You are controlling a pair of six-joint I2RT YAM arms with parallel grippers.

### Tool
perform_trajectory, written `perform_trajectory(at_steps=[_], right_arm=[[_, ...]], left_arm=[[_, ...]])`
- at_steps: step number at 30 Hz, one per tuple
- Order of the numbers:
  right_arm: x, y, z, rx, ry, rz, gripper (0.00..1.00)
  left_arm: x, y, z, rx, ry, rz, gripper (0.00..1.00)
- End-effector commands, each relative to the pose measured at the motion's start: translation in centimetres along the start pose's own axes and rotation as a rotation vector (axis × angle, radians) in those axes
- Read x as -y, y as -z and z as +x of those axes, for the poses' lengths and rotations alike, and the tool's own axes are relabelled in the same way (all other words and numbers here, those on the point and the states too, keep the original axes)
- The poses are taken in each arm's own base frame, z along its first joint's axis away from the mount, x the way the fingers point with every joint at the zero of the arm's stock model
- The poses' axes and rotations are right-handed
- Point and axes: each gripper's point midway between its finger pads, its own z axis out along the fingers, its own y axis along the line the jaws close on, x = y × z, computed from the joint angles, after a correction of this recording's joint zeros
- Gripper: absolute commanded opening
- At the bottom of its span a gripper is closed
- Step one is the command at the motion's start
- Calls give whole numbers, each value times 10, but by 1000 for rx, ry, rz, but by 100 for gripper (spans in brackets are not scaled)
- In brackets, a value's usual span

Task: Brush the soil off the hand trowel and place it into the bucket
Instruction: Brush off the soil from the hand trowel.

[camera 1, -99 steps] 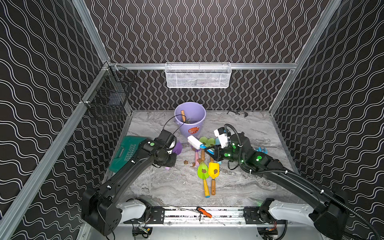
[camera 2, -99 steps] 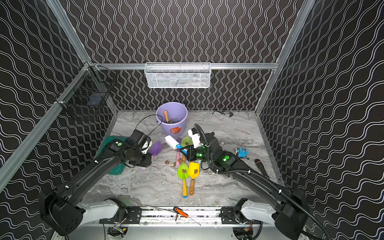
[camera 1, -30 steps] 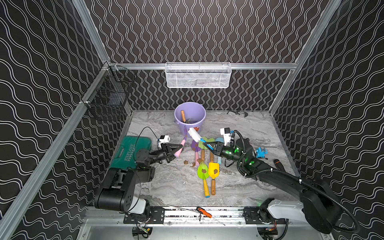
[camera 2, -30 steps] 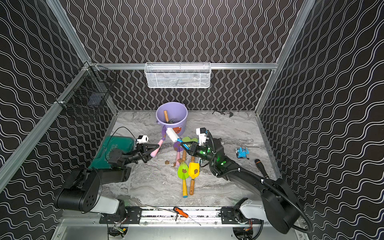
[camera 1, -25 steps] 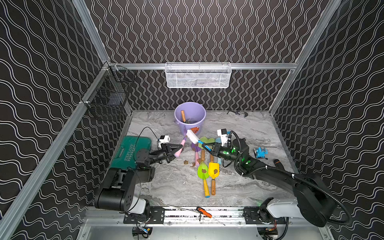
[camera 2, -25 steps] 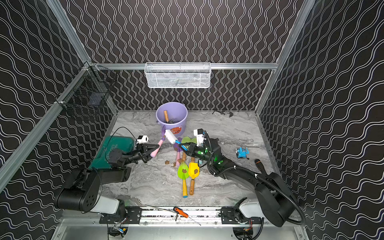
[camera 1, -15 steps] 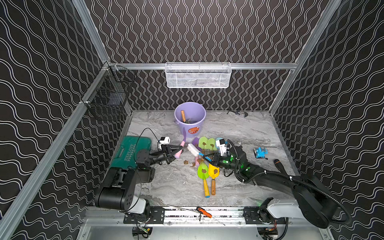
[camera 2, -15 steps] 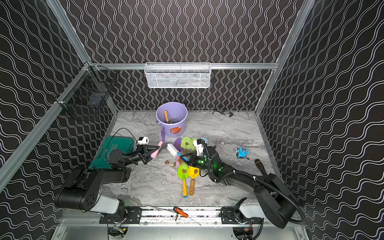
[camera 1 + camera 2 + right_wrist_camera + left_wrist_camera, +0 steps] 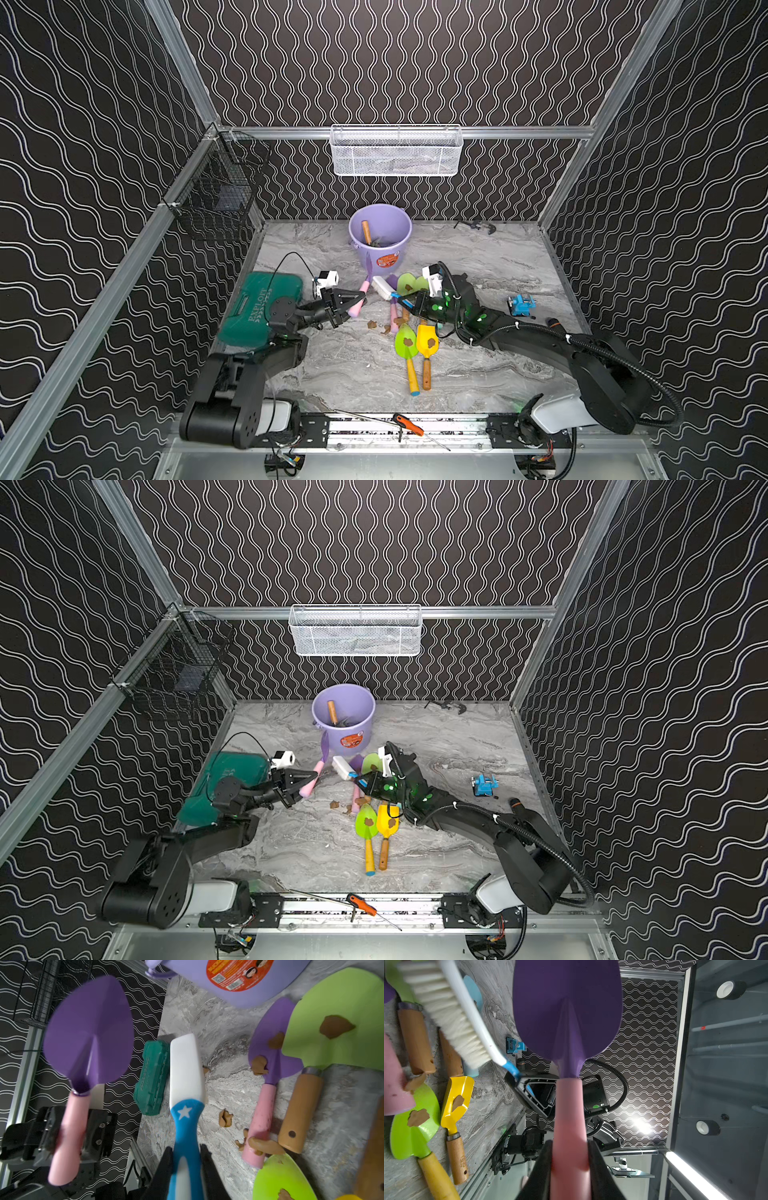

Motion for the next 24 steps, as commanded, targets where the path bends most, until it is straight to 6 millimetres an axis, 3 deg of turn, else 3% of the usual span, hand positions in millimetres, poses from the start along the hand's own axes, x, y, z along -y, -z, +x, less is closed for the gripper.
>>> perform_trajectory(at_steps=[1, 5, 10, 14, 17, 20, 24], right_arm=[[-21, -3, -6, 18, 7, -59, 0], [-48, 2, -9, 31, -11, -177, 0], [-79, 25, -12, 43, -4, -296, 0], [-84, 47, -16, 85, 16, -299, 0], [-83, 56, -18, 101, 45, -258, 0], [-77, 56, -17, 92, 71, -207, 0], [-75, 49, -15, 59, 142, -131, 0]], left_arm=[[-24, 3, 7, -33, -86, -155, 0], [-48, 17, 21, -88, -201, -442, 0], [-80, 34, 27, -115, -188, -606, 0], [-101, 47, 28, -121, -179, -722, 0], [-102, 49, 26, -114, -179, -741, 0], [-104, 52, 25, -111, -171, -772, 0], [-109, 53, 29, -161, -234, -943, 0]])
